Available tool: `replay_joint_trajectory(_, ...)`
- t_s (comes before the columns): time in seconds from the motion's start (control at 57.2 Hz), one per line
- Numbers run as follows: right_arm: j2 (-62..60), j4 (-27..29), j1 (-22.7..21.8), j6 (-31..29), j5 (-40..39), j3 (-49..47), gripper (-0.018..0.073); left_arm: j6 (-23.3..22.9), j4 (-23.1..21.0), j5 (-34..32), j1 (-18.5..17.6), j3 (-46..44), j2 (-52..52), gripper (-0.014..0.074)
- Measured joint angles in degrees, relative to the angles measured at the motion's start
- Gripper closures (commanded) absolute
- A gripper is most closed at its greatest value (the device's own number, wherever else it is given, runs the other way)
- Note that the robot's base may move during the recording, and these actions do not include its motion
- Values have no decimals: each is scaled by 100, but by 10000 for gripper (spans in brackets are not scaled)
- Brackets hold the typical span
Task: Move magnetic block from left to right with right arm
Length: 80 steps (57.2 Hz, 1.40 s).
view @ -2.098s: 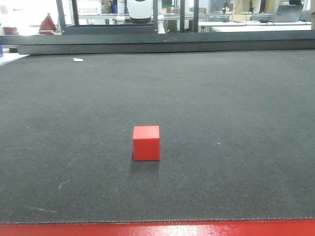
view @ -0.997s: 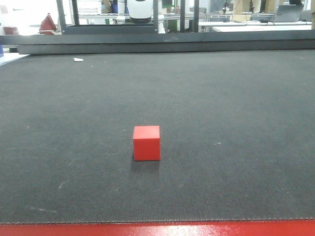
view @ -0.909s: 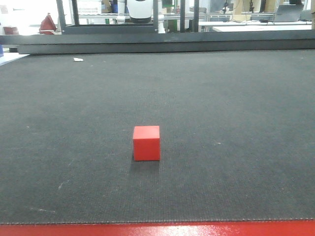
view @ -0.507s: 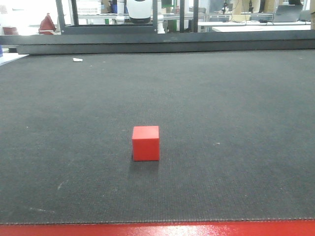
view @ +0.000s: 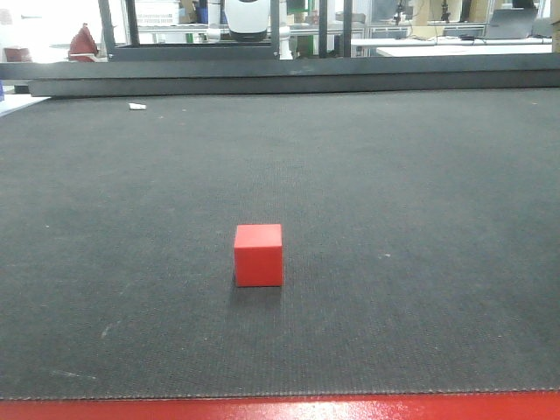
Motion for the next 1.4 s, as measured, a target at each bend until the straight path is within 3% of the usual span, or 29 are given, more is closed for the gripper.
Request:
replay_joint_trajectory(0.122, 684, -295, 541, 772, 168, -360, 403, 0, 0, 0, 0, 0, 0, 722)
replay_joint_trajectory(0.297, 1543, -554, 1227, 1539, 561, -970, 8, 0, 0, 0, 0, 0, 0, 722)
replay_joint_trajectory(0.35, 1835, -567, 1423, 1713, 670, -1169, -60, 0, 0, 0, 0, 0, 0, 722)
replay_joint_trajectory(0.804, 4125, -511, 2551, 2777, 2126, -3656, -39, 0, 0, 0, 0, 0, 0, 722)
replay_joint_trajectory(1.102, 5342, -310, 2975, 2894, 2692, -5155, -39, 0, 0, 0, 0, 0, 0, 722)
replay_joint_trajectory(1.399, 6195, -161, 3244, 2950, 2901, -5959, -39, 0, 0, 0, 0, 0, 0, 722)
